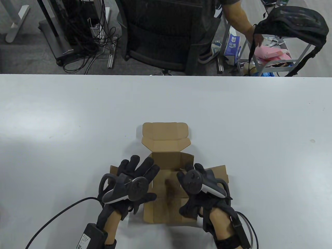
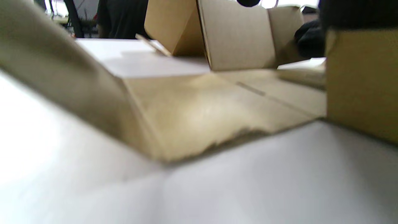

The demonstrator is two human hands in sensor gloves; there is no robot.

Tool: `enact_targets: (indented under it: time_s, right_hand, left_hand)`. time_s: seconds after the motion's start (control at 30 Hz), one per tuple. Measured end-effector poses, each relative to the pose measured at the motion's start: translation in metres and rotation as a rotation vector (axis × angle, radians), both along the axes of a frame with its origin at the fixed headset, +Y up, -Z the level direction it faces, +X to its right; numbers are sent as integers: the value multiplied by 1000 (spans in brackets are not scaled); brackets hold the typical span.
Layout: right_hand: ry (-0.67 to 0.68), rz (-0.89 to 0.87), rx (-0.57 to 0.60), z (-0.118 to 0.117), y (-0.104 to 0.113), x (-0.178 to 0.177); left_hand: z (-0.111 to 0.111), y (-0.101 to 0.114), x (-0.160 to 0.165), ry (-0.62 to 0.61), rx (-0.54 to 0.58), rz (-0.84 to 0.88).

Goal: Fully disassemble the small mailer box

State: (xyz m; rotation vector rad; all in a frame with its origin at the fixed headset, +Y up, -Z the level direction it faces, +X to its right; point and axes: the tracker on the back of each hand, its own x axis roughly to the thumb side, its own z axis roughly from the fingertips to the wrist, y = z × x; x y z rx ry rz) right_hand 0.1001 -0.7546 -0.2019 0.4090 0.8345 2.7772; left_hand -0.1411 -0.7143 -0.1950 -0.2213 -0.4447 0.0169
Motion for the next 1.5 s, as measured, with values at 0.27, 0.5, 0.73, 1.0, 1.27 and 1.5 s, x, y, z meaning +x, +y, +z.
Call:
enact_targets:
  time_s: [0.27, 0.5, 0.73, 1.0, 1.27, 1.5]
  right_hand:
    - [-31, -3, -84, -6, -11, 5]
    - [-32, 30, -82, -9, -10, 6]
    - [-40, 65, -69, -12, -7, 4]
    - [-61, 48, -46, -13, -7, 8]
    - [-44, 16, 66, 0, 5, 9]
    - [-114, -78, 199, 4, 21, 11]
  left_hand:
    - [-13, -24, -9, 82, -222, -62]
    - [-16, -32, -11, 113, -307, -51]
    - [-17, -36, -13, 119, -333, -11]
    - [-17, -38, -14, 124, -344, 18]
    - [-5, -18, -7, 84, -224, 4]
    - [4, 1, 2, 54, -99, 89]
